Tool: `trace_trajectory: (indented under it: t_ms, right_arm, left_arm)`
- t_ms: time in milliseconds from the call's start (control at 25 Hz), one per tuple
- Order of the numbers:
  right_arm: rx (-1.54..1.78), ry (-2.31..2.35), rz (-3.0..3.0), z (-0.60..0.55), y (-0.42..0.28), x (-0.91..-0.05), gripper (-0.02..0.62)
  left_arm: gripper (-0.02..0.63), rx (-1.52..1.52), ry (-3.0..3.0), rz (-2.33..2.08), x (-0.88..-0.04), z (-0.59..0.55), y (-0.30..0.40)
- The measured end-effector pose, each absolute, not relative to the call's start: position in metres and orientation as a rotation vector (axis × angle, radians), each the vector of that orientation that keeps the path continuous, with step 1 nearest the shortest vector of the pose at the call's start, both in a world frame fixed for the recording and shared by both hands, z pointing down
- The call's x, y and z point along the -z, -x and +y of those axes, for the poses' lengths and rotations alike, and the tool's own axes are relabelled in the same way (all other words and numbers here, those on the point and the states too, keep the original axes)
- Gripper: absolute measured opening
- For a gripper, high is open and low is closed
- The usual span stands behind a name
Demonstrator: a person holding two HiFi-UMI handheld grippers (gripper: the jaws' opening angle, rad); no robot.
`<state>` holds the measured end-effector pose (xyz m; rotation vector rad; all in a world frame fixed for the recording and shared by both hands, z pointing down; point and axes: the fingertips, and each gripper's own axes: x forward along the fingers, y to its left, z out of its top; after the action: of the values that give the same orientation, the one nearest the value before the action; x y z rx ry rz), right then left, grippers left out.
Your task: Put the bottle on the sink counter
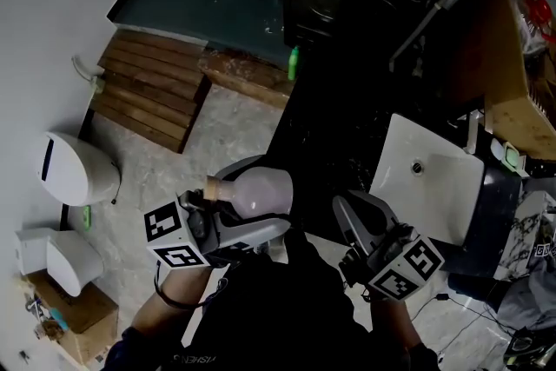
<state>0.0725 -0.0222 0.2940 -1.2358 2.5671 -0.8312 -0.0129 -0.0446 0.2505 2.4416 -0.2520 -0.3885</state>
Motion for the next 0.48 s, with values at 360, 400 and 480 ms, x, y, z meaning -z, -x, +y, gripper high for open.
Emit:
trace_trajectory:
  t_ms: [360, 400, 480]
  right_arm:
    - [0.865, 1.134, 2.579, -0.054, -0.102, -0.296, 0.026]
    - [0.87, 1.123, 2.58, -0.057, -0.106, -0.297, 0.026]
    - [0.877, 1.11, 2.585, -0.061, -0.112, -0.3, 0.026]
  left_arm:
    - [0.401, 0.327, -2.478, -0.329, -0.262, -0.079, -0.025]
    - [0.402, 0.324, -2.478, -0.337, -0.265, -0.082, -0.029]
    - [0.401, 0.332, -2.467, -0.352, -0.269, -0.09, -0.036]
